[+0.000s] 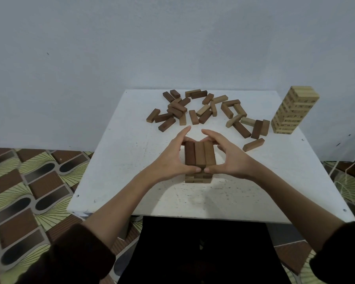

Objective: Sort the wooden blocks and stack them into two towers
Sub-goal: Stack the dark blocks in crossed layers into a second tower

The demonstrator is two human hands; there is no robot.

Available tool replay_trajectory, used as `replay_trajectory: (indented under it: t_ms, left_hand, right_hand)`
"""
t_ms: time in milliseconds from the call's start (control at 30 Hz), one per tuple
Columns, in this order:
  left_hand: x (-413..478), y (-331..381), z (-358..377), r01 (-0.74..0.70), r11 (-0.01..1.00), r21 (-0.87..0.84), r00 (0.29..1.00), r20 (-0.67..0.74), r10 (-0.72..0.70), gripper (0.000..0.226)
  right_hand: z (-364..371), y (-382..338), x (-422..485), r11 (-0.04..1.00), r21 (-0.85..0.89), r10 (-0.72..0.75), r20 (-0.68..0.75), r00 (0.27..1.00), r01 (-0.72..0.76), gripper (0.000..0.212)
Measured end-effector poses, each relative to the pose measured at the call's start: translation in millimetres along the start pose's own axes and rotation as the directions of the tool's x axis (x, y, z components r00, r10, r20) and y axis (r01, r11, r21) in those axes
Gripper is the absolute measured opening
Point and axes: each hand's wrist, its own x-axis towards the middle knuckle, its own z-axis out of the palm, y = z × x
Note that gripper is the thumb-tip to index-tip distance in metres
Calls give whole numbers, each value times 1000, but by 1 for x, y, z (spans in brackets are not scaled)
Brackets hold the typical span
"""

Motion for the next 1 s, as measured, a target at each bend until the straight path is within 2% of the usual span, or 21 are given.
replay_trajectory:
  t_ms: [333, 700, 833, 933, 1000]
  left_hand:
    - [-2, 1, 3, 11, 997, -73, 1000, -3, -12, 106]
    - [-1, -2, 5, 9, 994, -106, 1000, -15, -11, 110]
    - [-7, 2, 9, 69, 959, -275, 998, 22, -65, 126]
    - [-6, 4, 15, 207, 832, -514, 971, 6, -238, 114]
    - [-5, 6, 19, 235, 763, -602, 959, 14, -284, 102]
  right_hand:
    - [5, -10, -3, 990, 138, 36, -22, 999, -33, 98]
    - [9, -6, -2, 984, 173, 45, -34, 998, -38, 96]
    - [11, -5, -6, 954, 294, 66, -13, 998, -60, 99]
    - [19, -9, -5, 879, 457, 186, -72, 980, -133, 75]
    - [28, -12, -6, 824, 542, 258, -104, 961, -162, 64]
